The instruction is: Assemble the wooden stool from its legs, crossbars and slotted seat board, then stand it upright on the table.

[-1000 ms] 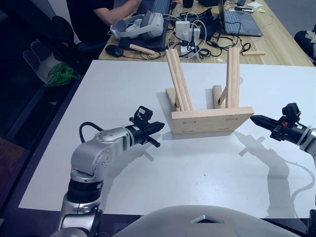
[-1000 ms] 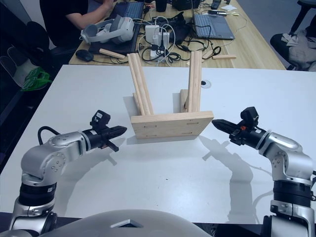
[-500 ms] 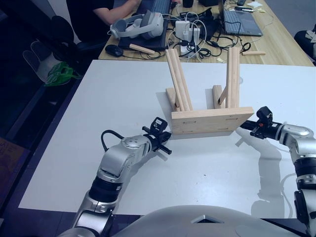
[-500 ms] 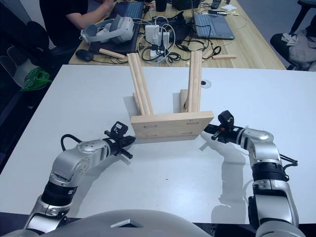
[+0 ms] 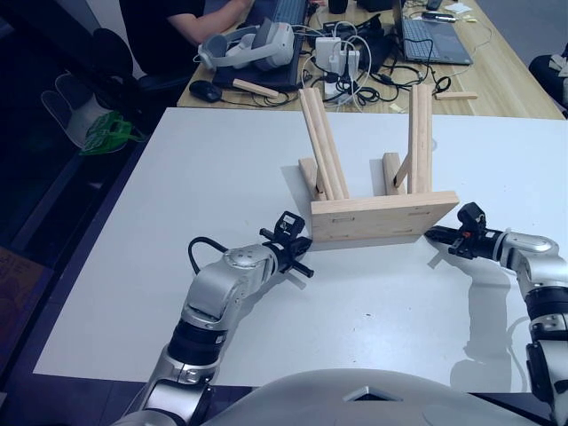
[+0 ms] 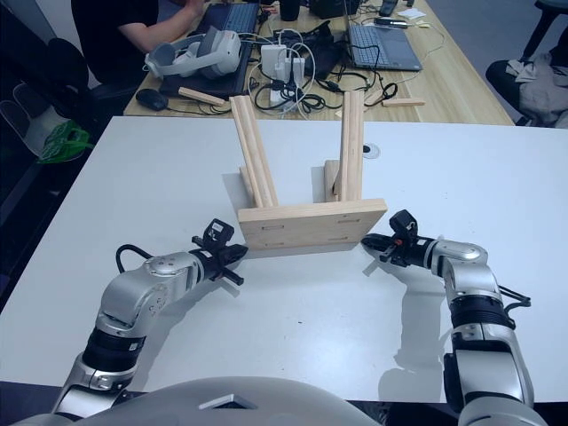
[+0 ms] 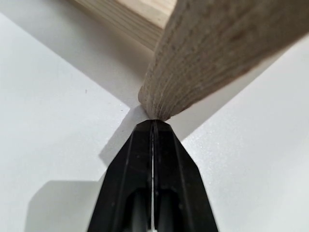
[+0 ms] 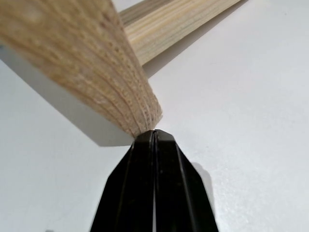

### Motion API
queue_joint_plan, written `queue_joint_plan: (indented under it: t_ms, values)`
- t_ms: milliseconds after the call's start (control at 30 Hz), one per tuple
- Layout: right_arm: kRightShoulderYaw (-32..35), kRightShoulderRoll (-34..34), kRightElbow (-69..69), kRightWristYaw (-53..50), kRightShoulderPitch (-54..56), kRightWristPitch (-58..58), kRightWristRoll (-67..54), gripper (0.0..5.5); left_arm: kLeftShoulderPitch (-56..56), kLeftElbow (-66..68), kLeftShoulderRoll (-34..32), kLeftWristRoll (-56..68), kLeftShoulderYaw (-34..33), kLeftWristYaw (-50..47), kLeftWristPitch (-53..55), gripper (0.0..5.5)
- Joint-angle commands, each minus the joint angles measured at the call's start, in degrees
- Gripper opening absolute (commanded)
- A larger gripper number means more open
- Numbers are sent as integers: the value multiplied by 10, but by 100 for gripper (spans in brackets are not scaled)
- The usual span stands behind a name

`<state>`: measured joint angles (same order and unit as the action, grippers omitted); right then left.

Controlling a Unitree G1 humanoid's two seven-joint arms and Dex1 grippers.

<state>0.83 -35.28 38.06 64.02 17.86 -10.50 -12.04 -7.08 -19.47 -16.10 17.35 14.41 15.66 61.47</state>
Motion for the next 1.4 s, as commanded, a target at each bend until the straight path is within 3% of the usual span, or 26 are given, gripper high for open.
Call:
queue_joint_plan:
  t_ms: [33, 633, 1400]
  values:
    - [9, 3, -1, -1, 3, -1, -6, 0, 2, -5, 3, -2, -6, -1, 1, 3]
    - [20, 3, -14, 11, -5, -12, -12, 0, 5, -15, 12, 6, -15, 8, -2, 3]
    - [33, -9, -197, 49, -58, -161, -79, 0, 19, -43, 29, 72, -51, 82, -8, 3]
